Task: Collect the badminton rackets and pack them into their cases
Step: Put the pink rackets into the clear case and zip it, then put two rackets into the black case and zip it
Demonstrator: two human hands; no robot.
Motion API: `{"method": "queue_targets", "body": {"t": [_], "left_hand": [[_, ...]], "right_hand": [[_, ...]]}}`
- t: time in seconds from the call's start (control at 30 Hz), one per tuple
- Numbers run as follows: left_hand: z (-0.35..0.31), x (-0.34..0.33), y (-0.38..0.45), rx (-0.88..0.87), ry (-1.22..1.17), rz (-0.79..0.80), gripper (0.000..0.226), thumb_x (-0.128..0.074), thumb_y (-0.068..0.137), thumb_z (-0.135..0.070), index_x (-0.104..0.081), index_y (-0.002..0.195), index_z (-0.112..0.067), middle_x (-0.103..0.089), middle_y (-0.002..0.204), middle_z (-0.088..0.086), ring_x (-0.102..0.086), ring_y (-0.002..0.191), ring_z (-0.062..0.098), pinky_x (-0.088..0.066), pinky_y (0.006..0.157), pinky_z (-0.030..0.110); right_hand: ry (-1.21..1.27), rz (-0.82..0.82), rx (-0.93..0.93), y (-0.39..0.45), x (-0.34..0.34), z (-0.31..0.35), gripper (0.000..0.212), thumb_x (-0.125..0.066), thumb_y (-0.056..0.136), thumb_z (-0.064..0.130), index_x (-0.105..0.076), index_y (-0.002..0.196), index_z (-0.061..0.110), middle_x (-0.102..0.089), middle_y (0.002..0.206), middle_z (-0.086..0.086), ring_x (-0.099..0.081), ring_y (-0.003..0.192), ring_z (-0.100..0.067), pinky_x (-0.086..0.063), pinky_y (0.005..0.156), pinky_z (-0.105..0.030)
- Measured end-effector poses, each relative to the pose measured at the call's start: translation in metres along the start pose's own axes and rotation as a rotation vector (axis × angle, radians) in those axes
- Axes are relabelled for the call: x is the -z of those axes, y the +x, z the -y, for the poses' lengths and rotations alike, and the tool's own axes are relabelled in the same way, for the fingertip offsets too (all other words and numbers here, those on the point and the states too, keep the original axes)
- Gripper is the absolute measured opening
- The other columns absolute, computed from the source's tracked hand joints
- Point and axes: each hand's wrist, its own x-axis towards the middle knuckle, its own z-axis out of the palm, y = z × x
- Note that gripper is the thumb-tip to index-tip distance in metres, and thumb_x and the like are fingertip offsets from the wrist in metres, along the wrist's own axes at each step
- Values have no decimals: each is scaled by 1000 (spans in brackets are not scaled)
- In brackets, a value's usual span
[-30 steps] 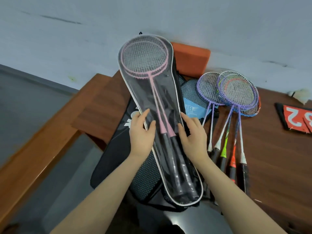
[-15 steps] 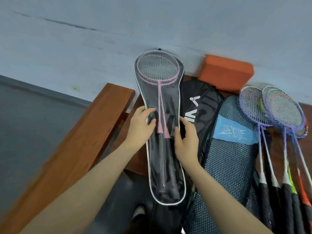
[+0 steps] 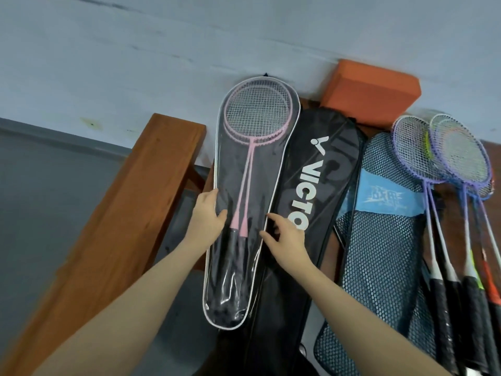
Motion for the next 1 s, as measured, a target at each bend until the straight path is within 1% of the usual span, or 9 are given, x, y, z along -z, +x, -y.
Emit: {"method": "queue_targets", "body": {"t": [0.07, 0.13, 0.2, 0.27, 0.37, 0.57, 0.73, 0.87, 1.0], "left_hand": [[10, -5, -9, 6, 10, 10, 59, -57, 88, -9, -33, 141, -13, -42, 124, 9, -48, 111, 20, -32, 93, 18], [17, -7, -14, -17, 21, -5, 62, -55, 88, -6, -28, 144, -15, -41, 122, 7, -47, 109, 18, -36, 93, 22], [23, -3, -12, -22, 78, -42, 62, -54, 89, -5, -27, 144, -12, -42, 126, 10, -42, 115, 22, -36, 100, 31], [28, 2, -10, -1, 255, -47, 61, -55, 90, -16, -27, 144, -11, -40, 135, 10, -35, 120, 29, -32, 102, 40], [30, 2, -11, 12, 447, 17, 63, -50, 92, -33, -24, 145, -11, -26, 148, 6, -24, 128, 30, -24, 104, 45], [3, -25, -20, -249, 516, 27, 52, -46, 91, -40, -40, 138, -18, -27, 151, 6, -20, 136, 26, -20, 105, 46], [-14, -62, -32, -336, 583, 210, 58, -38, 92, -49, -26, 144, -26, -16, 154, 2, -11, 140, 22, -11, 108, 41], [-10, -71, -31, -302, 648, 264, 61, -37, 93, -50, -20, 146, -24, -16, 155, 1, -9, 142, 20, -9, 109, 42], [-3, -65, -31, -328, 616, 237, 57, -38, 93, -48, -27, 144, -25, -23, 153, -3, -12, 142, 15, -7, 110, 36]], "right_hand": [[-36, -58, 15, -1, -9, 1, 44, -58, 88, 31, -47, 130, 23, -57, 108, 4, -52, 103, -15, -22, 90, -27], [-54, -96, 52, 0, -13, 6, 43, -59, 88, 30, -48, 129, 22, -55, 105, 5, -51, 102, -15, -16, 84, -24], [-128, -73, 94, 4, -15, 10, 44, -58, 89, 32, -49, 130, 20, -56, 108, 3, -50, 104, -16, -16, 84, -24], [-204, -36, 96, 9, -17, 12, 45, -57, 89, 34, -48, 130, 20, -56, 111, 1, -49, 107, -18, -17, 89, -28], [-215, -4, 44, 11, -17, 11, 43, -57, 89, 33, -49, 129, 21, -53, 114, 0, -45, 110, -21, -22, 95, -34], [-202, -191, -18, 2, 7, -15, 33, -58, 89, 28, -57, 121, 18, -52, 111, -5, -46, 106, -26, -29, 89, -36], [-288, -357, -180, -10, 31, -40, 36, -60, 86, 26, -55, 121, 15, -53, 114, -10, -50, 104, -31, -35, 89, -43], [-289, -279, -458, -17, 32, -54, 57, -56, 88, 37, -36, 138, 19, -44, 129, -17, -45, 113, -36, -32, 96, -49], [-68, -293, -446, -14, 28, -50, 66, -60, 86, 27, -27, 142, 19, -43, 130, -18, -46, 116, -35, -34, 100, -48]]}}
